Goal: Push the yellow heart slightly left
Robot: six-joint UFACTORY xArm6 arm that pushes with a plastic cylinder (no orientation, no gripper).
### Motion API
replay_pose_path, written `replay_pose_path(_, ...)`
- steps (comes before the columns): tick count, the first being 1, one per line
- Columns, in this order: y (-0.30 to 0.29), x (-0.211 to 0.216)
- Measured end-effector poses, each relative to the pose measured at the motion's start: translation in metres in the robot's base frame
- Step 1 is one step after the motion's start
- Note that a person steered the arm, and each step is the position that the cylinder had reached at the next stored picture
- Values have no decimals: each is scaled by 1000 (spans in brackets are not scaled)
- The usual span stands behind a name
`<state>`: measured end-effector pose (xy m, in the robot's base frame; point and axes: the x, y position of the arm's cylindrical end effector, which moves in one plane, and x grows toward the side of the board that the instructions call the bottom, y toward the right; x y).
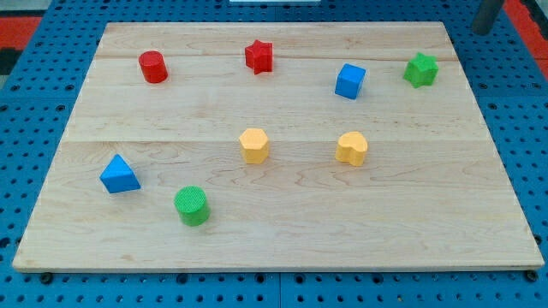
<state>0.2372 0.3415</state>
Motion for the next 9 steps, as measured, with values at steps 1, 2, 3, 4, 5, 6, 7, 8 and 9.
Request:
replay_pose_path(1, -3, 57)
replay_pose_path(2, -4, 121)
replay_pose_path(3, -7, 181)
replay_pose_path(4, -14, 257)
replay_pose_path(5, -57, 293)
replay_pose_path(6, -134, 295)
replay_pose_path(7, -194, 297)
replay_pose_path(8, -195, 289)
replay_pose_path(9, -193, 273)
